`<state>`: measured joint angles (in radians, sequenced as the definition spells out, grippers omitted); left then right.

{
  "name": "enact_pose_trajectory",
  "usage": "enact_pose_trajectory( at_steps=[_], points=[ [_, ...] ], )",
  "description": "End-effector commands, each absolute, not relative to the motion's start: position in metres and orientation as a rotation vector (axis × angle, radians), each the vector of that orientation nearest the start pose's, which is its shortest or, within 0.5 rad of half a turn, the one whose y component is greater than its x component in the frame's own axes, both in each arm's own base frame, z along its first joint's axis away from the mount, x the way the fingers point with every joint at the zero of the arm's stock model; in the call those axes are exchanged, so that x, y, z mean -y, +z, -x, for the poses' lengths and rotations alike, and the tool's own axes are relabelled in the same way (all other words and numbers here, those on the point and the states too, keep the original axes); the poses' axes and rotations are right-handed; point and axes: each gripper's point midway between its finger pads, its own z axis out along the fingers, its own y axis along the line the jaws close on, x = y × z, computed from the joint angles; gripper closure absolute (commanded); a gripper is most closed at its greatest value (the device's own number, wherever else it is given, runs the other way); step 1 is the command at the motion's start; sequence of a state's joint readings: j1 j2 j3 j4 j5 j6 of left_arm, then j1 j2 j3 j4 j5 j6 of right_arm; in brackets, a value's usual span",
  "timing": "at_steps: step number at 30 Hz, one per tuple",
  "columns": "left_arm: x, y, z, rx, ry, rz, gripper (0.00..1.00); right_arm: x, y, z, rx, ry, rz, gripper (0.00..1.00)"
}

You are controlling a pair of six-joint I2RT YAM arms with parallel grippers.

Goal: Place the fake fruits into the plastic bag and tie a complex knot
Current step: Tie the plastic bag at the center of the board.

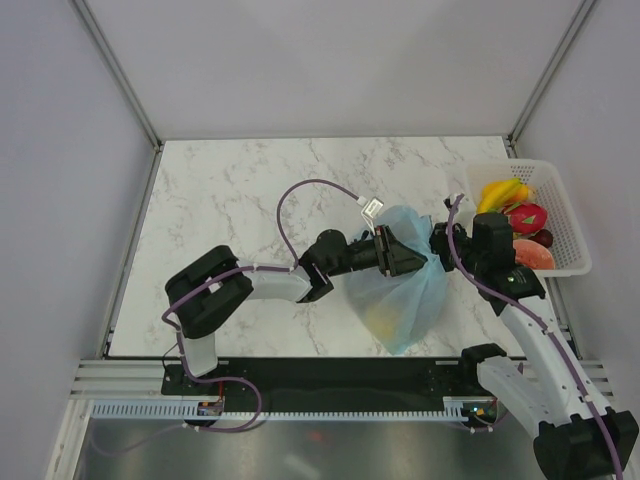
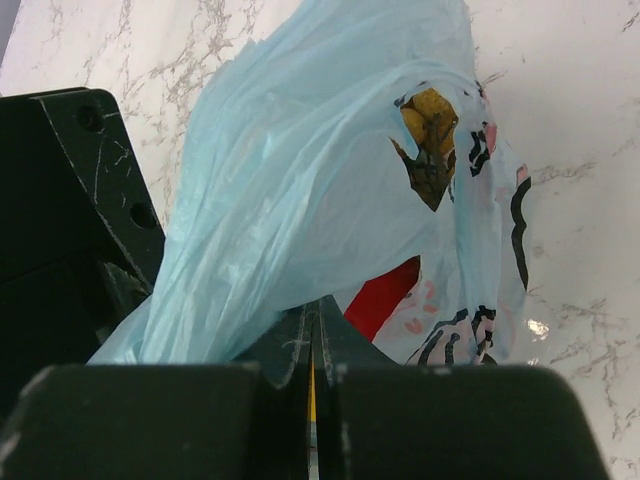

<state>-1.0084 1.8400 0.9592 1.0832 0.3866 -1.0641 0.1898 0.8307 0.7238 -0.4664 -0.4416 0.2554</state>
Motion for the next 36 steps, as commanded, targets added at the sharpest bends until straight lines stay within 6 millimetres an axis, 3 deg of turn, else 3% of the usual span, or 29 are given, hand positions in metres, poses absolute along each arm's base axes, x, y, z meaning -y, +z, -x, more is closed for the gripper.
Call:
enact_pose_trajectory(
  at_steps=[1, 6, 15, 24, 31, 36],
  points=[
    [0.492, 0.251, -0.204, -1.620, -1.837, -0.338, 0.48, -0.138, 0.217, -0.250, -2.028, 0.724, 0.273, 1.00],
    [0.482, 0.243, -0.202, -1.657, -1.762, -0.361, 0.49, -0.136, 0.216, -0.249, -2.028, 0.713, 0.253, 1.00],
    [0.440, 0.233, -0.212, -1.735, -1.570, -0.284, 0.47, -0.133, 0.228, -0.249, -1.990, 0.696, 0.246, 1.00],
    [0.421, 0.256, -0.201, -1.676, -1.548, -0.322, 0.46, -0.131, 0.224, -0.251, -1.997, 0.685, 0.235, 1.00],
    [0.421, 0.249, -0.207, -1.703, -1.486, -0.341, 0.46, -0.134, 0.228, -0.250, -1.983, 0.702, 0.235, 1.00],
    [0.426, 0.246, -0.207, -1.696, -1.502, -0.358, 0.53, -0.133, 0.229, -0.251, -1.979, 0.700, 0.232, 1.00]
  ],
)
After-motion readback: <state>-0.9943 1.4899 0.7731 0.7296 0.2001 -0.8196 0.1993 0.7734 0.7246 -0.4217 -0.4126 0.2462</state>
